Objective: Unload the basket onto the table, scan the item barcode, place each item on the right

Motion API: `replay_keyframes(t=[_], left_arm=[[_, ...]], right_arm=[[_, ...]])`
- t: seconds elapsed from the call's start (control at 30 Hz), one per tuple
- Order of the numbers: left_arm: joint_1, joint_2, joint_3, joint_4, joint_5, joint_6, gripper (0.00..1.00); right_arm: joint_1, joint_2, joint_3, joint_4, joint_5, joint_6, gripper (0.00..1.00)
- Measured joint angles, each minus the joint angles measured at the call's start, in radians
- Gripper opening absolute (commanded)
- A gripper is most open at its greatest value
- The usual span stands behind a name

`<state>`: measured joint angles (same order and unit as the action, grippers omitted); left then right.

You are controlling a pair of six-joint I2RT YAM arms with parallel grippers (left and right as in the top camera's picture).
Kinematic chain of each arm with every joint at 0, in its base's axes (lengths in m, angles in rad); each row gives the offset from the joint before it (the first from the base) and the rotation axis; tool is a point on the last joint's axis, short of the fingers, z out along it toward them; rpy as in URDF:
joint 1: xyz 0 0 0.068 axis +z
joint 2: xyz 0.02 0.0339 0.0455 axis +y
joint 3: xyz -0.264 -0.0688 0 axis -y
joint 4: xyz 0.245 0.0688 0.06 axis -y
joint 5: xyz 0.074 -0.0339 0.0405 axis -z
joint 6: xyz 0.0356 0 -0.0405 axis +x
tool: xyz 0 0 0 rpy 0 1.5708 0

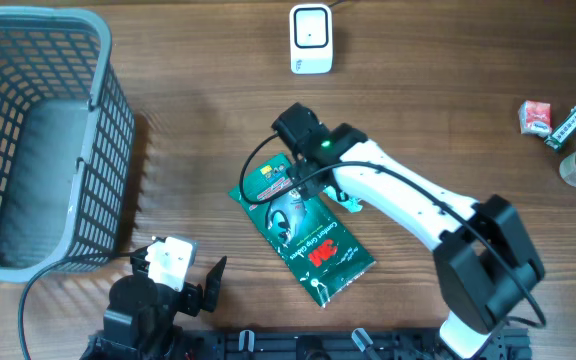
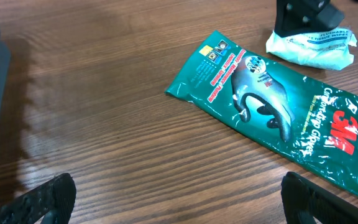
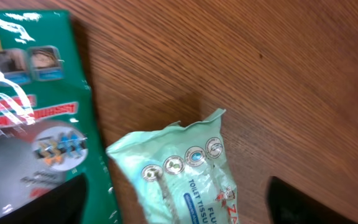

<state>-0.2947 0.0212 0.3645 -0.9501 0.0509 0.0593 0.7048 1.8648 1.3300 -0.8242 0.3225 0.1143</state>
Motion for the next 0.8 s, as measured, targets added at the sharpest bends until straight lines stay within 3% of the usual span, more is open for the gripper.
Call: replay_keyframes(t=[0.4, 0.47, 0.5, 0.53, 0.7, 0.8], left_arm=[[0.000, 0.000, 0.000, 0.000, 0.000, 0.000, 1.00], [0.000, 0.000, 0.000, -0.001, 0.000, 0.000, 1.00], [0.000, 0.000, 0.000, 0.000, 0.000, 0.000, 1.00], [0.000, 0.000, 0.000, 0.000, 0.000, 0.000, 1.00], [0.000, 0.000, 0.000, 0.000, 0.000, 0.000, 1.00], [0.000, 0.000, 0.000, -0.001, 0.000, 0.000, 1.00]], right_arm=[[0.051, 0.116, -0.013, -0.099, 0.034, 0.023, 0.70], [0.051, 0.107, -0.078, -0.049, 0.052, 0.031, 0.59], [0.052, 0.096, -0.100, -0.019, 0.061, 0.034, 0.37], [0.052, 0.088, -0.120, 0.004, 0.069, 0.039, 0.06], [0.046, 0.071, -0.138, 0.018, 0.111, 0.068, 0.04], [-0.012, 0.070, -0.062, -0.047, -0.053, 0.071, 0.04]])
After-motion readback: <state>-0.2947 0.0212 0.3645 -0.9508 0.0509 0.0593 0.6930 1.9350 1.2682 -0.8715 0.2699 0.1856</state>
